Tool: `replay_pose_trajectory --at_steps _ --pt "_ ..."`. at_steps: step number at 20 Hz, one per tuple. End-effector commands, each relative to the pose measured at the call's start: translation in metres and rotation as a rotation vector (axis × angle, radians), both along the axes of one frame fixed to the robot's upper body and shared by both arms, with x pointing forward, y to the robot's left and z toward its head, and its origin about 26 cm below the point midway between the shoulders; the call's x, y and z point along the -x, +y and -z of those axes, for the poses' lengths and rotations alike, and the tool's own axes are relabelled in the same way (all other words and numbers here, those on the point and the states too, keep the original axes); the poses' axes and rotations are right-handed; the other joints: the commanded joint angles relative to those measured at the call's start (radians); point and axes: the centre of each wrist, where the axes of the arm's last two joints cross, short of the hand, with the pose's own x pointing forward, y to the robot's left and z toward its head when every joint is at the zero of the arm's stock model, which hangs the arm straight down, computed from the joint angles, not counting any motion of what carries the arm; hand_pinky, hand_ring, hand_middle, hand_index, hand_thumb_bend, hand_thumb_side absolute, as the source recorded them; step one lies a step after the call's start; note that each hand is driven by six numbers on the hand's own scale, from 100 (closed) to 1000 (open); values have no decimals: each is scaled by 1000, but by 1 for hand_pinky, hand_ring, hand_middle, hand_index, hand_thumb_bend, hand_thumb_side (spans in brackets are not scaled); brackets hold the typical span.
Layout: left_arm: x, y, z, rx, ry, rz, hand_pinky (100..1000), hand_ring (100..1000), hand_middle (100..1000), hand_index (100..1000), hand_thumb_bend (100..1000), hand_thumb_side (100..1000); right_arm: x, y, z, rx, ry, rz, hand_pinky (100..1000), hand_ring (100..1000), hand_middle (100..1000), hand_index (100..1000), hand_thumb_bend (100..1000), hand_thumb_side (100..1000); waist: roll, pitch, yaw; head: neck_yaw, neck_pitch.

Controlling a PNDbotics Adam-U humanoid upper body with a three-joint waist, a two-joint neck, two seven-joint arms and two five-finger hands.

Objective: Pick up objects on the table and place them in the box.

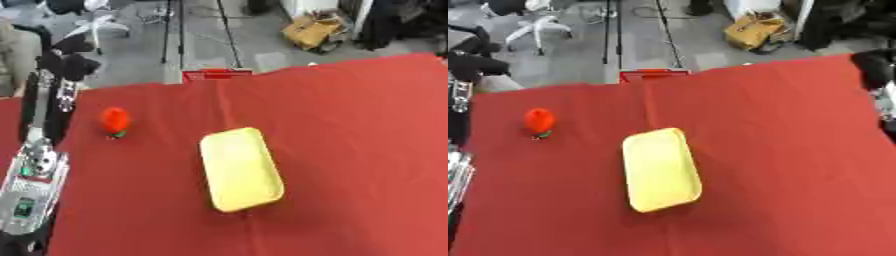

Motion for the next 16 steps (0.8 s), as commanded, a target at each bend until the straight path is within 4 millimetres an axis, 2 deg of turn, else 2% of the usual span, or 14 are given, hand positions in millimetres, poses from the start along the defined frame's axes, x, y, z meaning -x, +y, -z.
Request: replay_pose_trajectory --at_steps 1,2,3,4,6,11,12,13,14,16 --pt "1 3 -8 -13 -24 -8 701 651 722 861 753 977 2 -3 -11 54 -22 26 711 699 834 946 613 288 -19 -30 1 1 -7" --pt "1 3 -8 -14 -24 -7 701 652 723 861 755 974 2 -3 -11 57 -18 35 707 697 831 940 518 207 -19 -30 0 0 -6" --pt "1 2 -8 -15 -25 -5 702 653 723 861 754 973 1 -3 -11 56 -12 47 705 695 829 938 472 177 -19 -30 -1 -1 -5" --pt "1 2 -8 -16 -25 -4 701 652 723 861 753 973 2 -3 -11 54 -9 57 703 693 827 935 384 124 -20 -29 -2 -1 -5" --pt "1 2 -8 -16 -24 -4 702 652 723 861 750 971 1 -3 -11 48 -1 73 700 689 823 933 253 100 -19 -30 -1 1 -6" --pt "1 3 -9 -15 -26 -8 702 652 723 861 746 970 2 -2 -12 39 0 86 699 686 821 934 285 100 -20 -31 1 0 -6" --pt "1 2 -9 -16 -27 -6 702 652 723 861 746 969 2 -1 -12 38 -1 86 699 687 821 935 353 146 -20 -31 1 0 -6" --pt "1 2 -9 -16 -27 -6 701 652 722 861 747 969 2 -1 -12 38 -4 84 701 688 822 936 510 283 -20 -31 0 0 -8" --pt "1 2 -9 -16 -26 -6 701 652 722 861 746 970 3 -1 -12 38 -8 81 705 690 824 936 617 413 -21 -31 0 0 -8" --pt "1 2 -9 -17 -25 -8 701 652 722 861 747 969 3 0 -12 26 -25 60 728 703 834 940 710 612 -21 -31 1 0 -8"
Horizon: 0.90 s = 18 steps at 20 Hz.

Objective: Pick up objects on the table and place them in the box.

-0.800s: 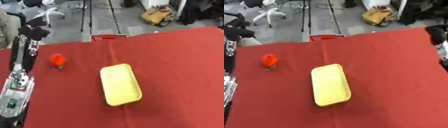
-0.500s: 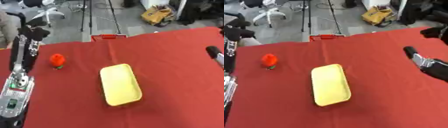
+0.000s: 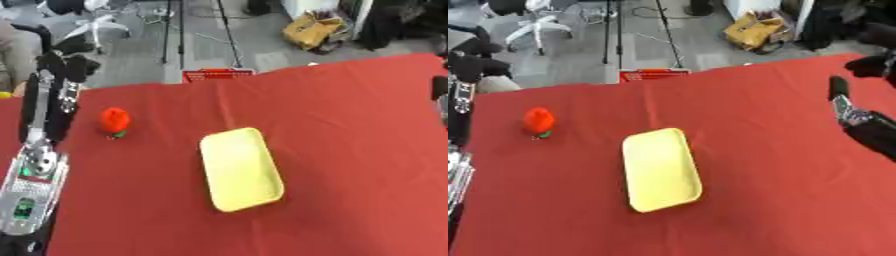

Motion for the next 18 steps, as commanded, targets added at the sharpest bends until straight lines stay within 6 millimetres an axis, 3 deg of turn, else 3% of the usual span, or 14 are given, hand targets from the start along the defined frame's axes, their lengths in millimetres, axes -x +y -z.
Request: replay_pose_trajectory --at_steps 1,2,3,4,5,10,12,15,18 --pt "1 2 -9 -12 -28 -6 701 652 722 861 747 969 3 2 -11 -7 -63 -33 736 707 838 944 697 671 -20 -31 2 0 -9" --pt "1 3 -9 -11 -29 -7 701 652 722 861 747 970 3 2 -11 -20 -69 -45 747 714 843 946 679 741 -20 -31 2 0 -9" --pt "1 2 -9 -11 -29 -7 701 652 722 861 749 970 2 2 -11 -42 -79 -57 761 723 850 949 514 891 -20 -31 1 -1 -8" --pt "1 2 -9 -12 -30 -6 701 652 722 861 749 970 2 2 -10 -65 -86 -68 761 723 850 949 514 891 -20 -31 0 -2 -8" --pt "1 2 -9 -12 -29 -5 702 652 722 861 752 969 2 1 -9 -88 -90 -74 767 726 853 948 405 982 -20 -31 0 -1 -9" --pt "0 6 -13 -50 -26 -36 709 663 731 864 783 919 0 -1 -7 -114 -89 -86 767 724 852 946 423 950 -20 -31 0 -1 -8" --pt "-3 10 -19 -111 -19 -73 716 677 742 869 827 770 0 -2 -7 -107 -85 -84 762 721 850 943 452 903 -19 -32 0 1 -8" --pt "-11 15 -28 -237 24 -130 727 697 758 876 835 635 0 -1 -7 -93 -76 -85 760 719 850 942 457 892 -19 -33 -2 1 -6" --pt "-24 20 -39 -384 85 -178 739 721 778 885 846 609 0 -1 -6 -85 -70 -87 759 717 849 942 452 893 -18 -34 -5 3 -5"
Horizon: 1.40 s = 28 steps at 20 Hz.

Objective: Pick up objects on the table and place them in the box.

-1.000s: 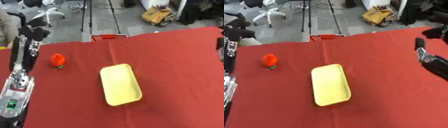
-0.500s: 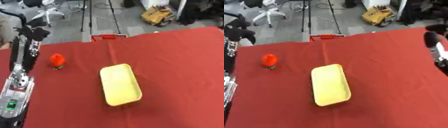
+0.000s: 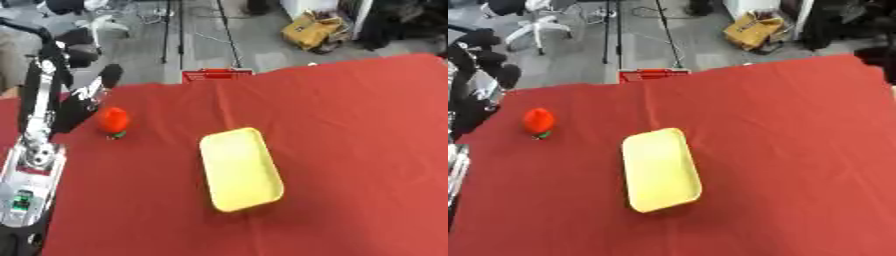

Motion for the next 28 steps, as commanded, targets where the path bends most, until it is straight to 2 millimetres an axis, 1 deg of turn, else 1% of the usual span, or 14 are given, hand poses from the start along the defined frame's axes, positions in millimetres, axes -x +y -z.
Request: replay_pose_trajectory --at_steps 1,2,3,7,10,12,13,16,19,20,23,25,28 --pt "-12 12 -20 -180 50 -70 755 743 796 893 858 610 0 -1 -6 24 -14 -4 758 716 848 942 451 892 -18 -34 -4 3 -4" --pt "-17 14 -25 -233 79 -89 755 743 796 893 858 610 0 -1 -6 25 -13 -5 758 716 848 942 451 892 -18 -35 -5 3 -4" --pt "-22 18 -30 -295 112 -116 775 766 816 904 858 616 0 -1 -6 27 -11 -6 755 714 847 940 452 886 -17 -36 -6 3 -4" --pt "-46 32 -52 -570 256 -241 786 786 830 909 866 612 0 -1 -4 34 -1 -12 752 711 845 940 453 882 -13 -41 -12 4 -4" --pt "-63 41 -55 -695 372 -294 790 794 833 912 867 614 0 0 -3 36 5 -16 750 710 844 940 451 882 -11 -44 -15 4 -2" --pt "-72 45 -53 -739 428 -310 791 796 832 912 860 613 0 -1 -2 37 8 -17 750 710 844 940 452 881 -10 -45 -15 3 -1" --pt "-77 47 -50 -756 461 -314 794 804 834 915 815 608 0 -1 -2 37 9 -18 747 708 844 940 451 880 -9 -45 -16 3 0" --pt "-94 51 -35 -805 602 -330 792 806 834 916 822 601 0 -1 -1 39 14 -20 747 708 844 941 452 878 -7 -47 -17 4 4" --pt "-105 52 -21 -812 666 -353 780 793 821 910 803 587 0 -1 0 40 17 -23 747 707 843 941 447 880 -7 -48 -17 5 6" --pt "-108 51 -14 -796 681 -370 777 790 819 908 795 580 0 0 0 41 18 -24 747 707 843 941 447 880 -7 -47 -17 5 7" --pt "-115 49 5 -770 701 -402 771 781 816 907 791 575 0 0 0 41 18 -27 747 707 844 941 449 879 -7 -47 -19 7 8" --pt "-117 49 15 -762 712 -412 766 776 813 906 779 568 -1 0 0 42 18 -27 747 706 843 942 447 879 -7 -46 -20 8 8" --pt "-119 52 35 -723 765 -425 759 766 802 903 760 558 0 0 0 41 18 -28 747 706 843 943 447 880 -6 -44 -23 8 7"
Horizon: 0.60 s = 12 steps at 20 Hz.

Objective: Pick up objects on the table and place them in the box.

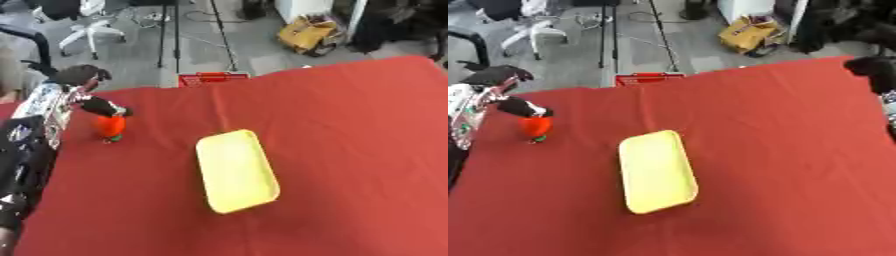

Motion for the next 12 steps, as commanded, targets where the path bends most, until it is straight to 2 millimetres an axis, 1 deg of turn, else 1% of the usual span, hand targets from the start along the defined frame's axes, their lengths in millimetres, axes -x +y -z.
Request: replay_pose_trajectory --at_steps 1,3,5,9,12 --pt "-3 7 0 14 -28 -42 757 764 799 901 750 556 0 -2 -7 14 -20 -5 747 706 843 943 447 880 -6 -29 0 3 6" --pt "-2 9 10 30 -27 -55 754 760 794 899 741 555 0 -1 -7 14 -21 -5 747 706 843 943 445 880 -6 -28 -1 5 7" --pt "0 11 15 40 -34 -62 752 756 789 896 734 554 0 -2 -8 14 -22 -4 748 706 843 943 444 881 -6 -28 -1 22 8" --pt "1 13 21 58 -38 -69 751 754 786 895 726 552 0 -2 -7 14 -21 -3 747 705 843 943 442 883 -4 -28 0 82 16" --pt "1 14 22 63 -32 -74 750 754 779 893 710 545 0 -2 -7 14 -22 -3 747 705 843 943 441 884 -3 -28 1 89 16"
